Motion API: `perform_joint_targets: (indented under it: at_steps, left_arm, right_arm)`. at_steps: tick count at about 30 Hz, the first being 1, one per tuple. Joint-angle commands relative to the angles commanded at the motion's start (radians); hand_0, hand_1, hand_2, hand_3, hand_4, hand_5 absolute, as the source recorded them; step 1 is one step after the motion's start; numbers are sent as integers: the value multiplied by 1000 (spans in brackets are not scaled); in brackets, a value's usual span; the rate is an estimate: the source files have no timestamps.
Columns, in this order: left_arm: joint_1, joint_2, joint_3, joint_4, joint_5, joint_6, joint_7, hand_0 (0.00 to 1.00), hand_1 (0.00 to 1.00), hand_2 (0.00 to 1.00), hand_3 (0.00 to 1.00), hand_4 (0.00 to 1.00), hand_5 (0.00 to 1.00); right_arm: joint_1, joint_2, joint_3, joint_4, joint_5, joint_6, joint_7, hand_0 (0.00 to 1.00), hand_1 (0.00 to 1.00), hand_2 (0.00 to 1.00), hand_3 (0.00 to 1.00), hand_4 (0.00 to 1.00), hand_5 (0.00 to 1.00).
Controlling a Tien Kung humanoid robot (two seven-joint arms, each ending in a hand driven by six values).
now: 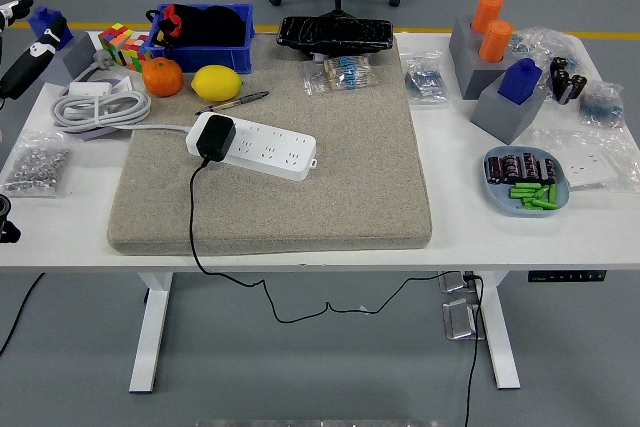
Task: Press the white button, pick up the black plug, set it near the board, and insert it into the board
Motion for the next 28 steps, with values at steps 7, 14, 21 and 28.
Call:
perform_joint_targets:
  at_steps: [7, 14, 21, 28]
  left_arm:
    - [1, -1, -6, 0, 1, 0, 0, 982, 946, 900, 882, 853, 898]
    - [3, 0, -12, -2, 1, 0, -1, 982, 946, 901, 880, 853, 900]
    - [6, 2, -14, -3, 1, 1, -2, 982, 947, 901, 881, 852, 901]
    - [4, 4, -11, -2, 0, 1, -2, 982, 947, 901, 880, 852, 902]
  right_arm:
    - [-1, 0, 12, 0, -1, -1, 1, 668, 563, 541, 568, 674, 217]
    - [1, 3, 7, 1, 0, 0, 1, 668, 563, 541, 569, 674, 217]
    - [1, -1, -2, 0, 0, 0, 2, 668, 564, 540, 568, 674, 218]
    - [3, -5, -9, 1, 1, 0, 3, 667, 563, 541, 568, 674, 218]
